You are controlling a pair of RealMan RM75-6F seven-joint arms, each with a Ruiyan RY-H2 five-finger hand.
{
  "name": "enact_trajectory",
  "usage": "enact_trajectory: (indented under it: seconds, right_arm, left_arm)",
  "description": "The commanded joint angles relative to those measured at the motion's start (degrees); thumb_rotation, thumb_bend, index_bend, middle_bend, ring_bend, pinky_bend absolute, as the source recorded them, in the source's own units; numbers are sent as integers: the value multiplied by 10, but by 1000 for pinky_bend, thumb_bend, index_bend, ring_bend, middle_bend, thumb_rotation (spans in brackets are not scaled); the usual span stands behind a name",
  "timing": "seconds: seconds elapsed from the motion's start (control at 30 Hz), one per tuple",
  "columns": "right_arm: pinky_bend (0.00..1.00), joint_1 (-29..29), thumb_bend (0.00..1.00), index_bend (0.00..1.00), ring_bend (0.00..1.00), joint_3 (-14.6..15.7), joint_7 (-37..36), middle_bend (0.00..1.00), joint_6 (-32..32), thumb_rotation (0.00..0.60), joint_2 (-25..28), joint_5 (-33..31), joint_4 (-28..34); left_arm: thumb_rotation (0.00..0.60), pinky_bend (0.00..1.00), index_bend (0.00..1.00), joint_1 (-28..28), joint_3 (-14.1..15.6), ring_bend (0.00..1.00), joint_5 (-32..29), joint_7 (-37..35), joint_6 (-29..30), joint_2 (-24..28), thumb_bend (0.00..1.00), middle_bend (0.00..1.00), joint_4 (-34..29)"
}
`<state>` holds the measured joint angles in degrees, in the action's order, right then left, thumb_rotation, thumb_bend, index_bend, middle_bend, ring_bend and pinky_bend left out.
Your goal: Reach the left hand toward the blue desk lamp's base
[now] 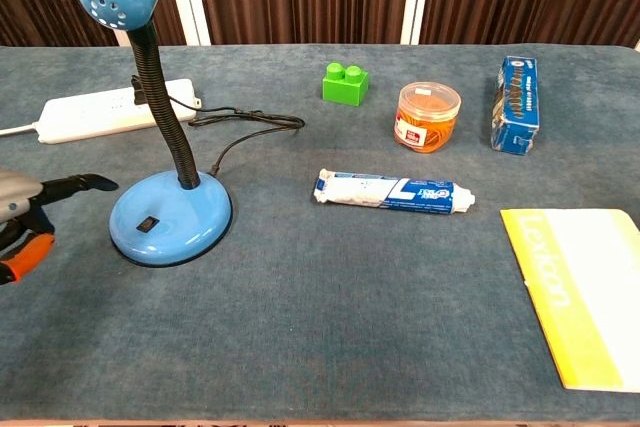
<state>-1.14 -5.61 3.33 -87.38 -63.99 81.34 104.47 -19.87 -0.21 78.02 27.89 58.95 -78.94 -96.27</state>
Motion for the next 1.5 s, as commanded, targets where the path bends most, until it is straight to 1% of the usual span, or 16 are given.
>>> enact_trajectory:
  seconds: [0.03, 0.43, 1.5]
  right_arm:
    - [0, 0, 103, 0, 38, 0, -2, 18, 0, 600, 1, -1, 0]
    - [0, 2, 103, 0, 38, -2, -11, 18, -1, 600, 5, -2, -1]
    - [0, 3, 104, 0, 38, -1, -17, 18, 0, 600, 6, -1, -2]
  left_arm:
    - [600, 825, 47, -5, 1, 732, -8, 8, -7, -8, 675, 770, 0]
    - [600, 829, 46, -17, 9, 735, -29, 38, -16, -25, 675, 771, 1]
    - [600, 833, 46, -39, 28, 739, -61, 51, -29, -45, 675, 772, 19]
